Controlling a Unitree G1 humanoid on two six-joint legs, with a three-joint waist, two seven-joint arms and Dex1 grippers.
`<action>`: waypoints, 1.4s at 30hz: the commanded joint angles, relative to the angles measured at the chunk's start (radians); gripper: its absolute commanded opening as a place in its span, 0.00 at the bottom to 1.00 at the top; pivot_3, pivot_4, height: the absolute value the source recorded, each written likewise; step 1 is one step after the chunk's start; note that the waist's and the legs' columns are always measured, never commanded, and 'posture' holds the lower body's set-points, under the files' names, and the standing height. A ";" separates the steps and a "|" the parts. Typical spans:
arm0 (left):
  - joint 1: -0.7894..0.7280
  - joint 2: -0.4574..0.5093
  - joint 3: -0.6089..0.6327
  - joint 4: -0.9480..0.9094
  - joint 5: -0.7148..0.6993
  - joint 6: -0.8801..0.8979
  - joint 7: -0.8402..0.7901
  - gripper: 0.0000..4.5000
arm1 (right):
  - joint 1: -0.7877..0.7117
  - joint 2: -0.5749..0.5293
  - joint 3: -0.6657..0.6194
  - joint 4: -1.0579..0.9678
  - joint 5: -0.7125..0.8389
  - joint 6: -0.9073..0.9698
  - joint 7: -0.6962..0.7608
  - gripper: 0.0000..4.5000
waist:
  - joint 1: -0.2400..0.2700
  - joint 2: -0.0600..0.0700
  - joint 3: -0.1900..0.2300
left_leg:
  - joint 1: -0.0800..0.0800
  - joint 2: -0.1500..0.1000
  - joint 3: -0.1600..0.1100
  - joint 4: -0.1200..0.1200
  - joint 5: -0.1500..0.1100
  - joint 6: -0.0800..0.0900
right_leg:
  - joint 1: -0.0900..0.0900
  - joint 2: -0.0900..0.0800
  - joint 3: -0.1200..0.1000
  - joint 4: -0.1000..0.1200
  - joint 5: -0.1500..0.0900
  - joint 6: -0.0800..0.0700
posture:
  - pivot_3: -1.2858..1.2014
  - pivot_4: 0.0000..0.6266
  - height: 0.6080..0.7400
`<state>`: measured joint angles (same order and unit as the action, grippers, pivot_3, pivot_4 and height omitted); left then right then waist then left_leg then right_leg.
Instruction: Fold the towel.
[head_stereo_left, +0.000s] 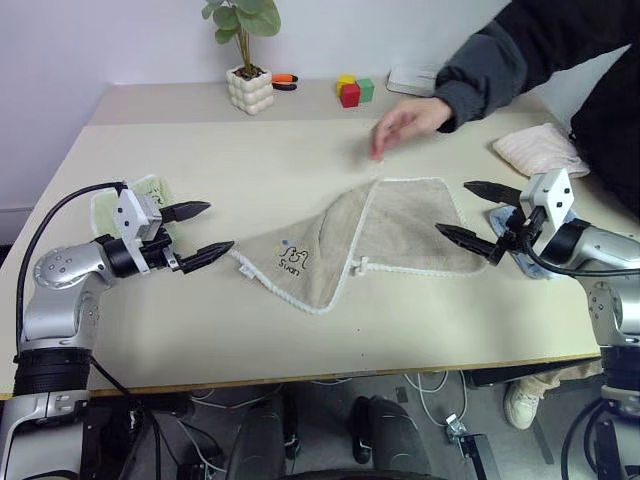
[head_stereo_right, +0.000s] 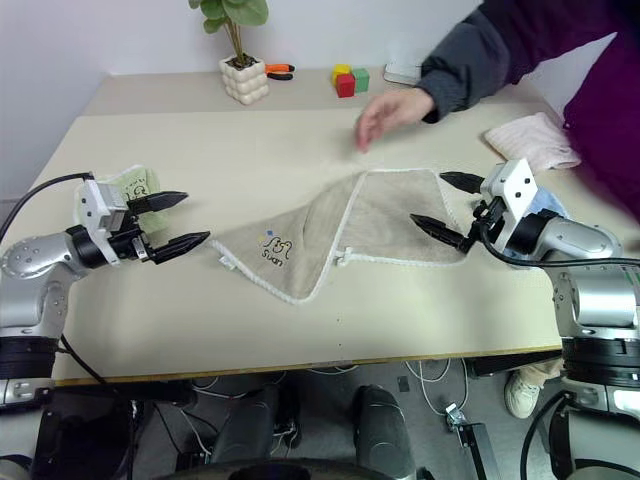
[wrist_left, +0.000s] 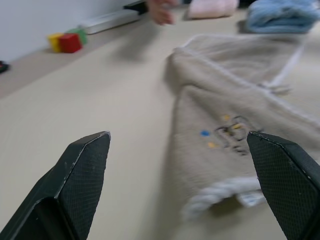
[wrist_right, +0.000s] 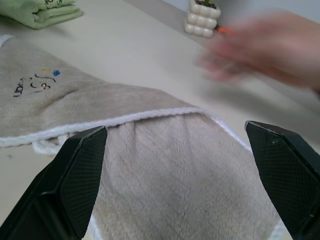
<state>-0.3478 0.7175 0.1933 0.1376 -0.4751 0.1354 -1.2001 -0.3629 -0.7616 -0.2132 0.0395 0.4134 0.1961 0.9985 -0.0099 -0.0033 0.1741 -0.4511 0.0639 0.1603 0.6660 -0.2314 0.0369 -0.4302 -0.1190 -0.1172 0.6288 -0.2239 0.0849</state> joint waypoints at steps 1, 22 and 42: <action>0.006 0.032 -0.016 -0.116 -0.091 0.107 -0.068 0.99 | -0.018 0.011 -0.015 -0.040 0.008 -0.022 -0.021 1.00 | 0.000 0.000 0.000 | 0.000 0.000 0.000 0.000 0.000 0.000 | 0.000 0.000 0.000 0.000 0.000 0.000 | 0.52 0.24 1.00; -0.093 -0.184 -0.434 -0.066 0.252 -0.111 -0.028 0.99 | 0.026 0.136 0.013 -0.176 -0.001 -0.031 -0.169 1.00 | 0.011 0.001 0.000 | 0.000 -0.001 -0.001 0.001 0.000 0.000 | 0.001 0.000 0.000 0.000 -0.001 -0.001 | 0.52 0.24 1.00; -0.142 -0.212 -0.555 0.173 0.436 -0.272 -0.009 0.02 | 0.058 0.190 0.029 -0.215 -0.016 -0.072 -0.247 1.00 | 0.021 0.002 -0.001 | 0.003 0.000 -0.001 0.001 0.000 0.001 | 0.003 0.000 0.000 0.000 -0.002 -0.003 | 0.52 0.24 1.00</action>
<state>-0.5042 0.4967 -0.3591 0.2739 -0.0857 -0.1437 -1.2286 -0.2994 -0.5742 -0.1663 -0.1498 0.3943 0.1502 0.7555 0.0108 -0.0015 0.1726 -0.4483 0.0637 0.1591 0.6674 -0.2317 0.0380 -0.4276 -0.1191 -0.1170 0.6291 -0.2256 0.0818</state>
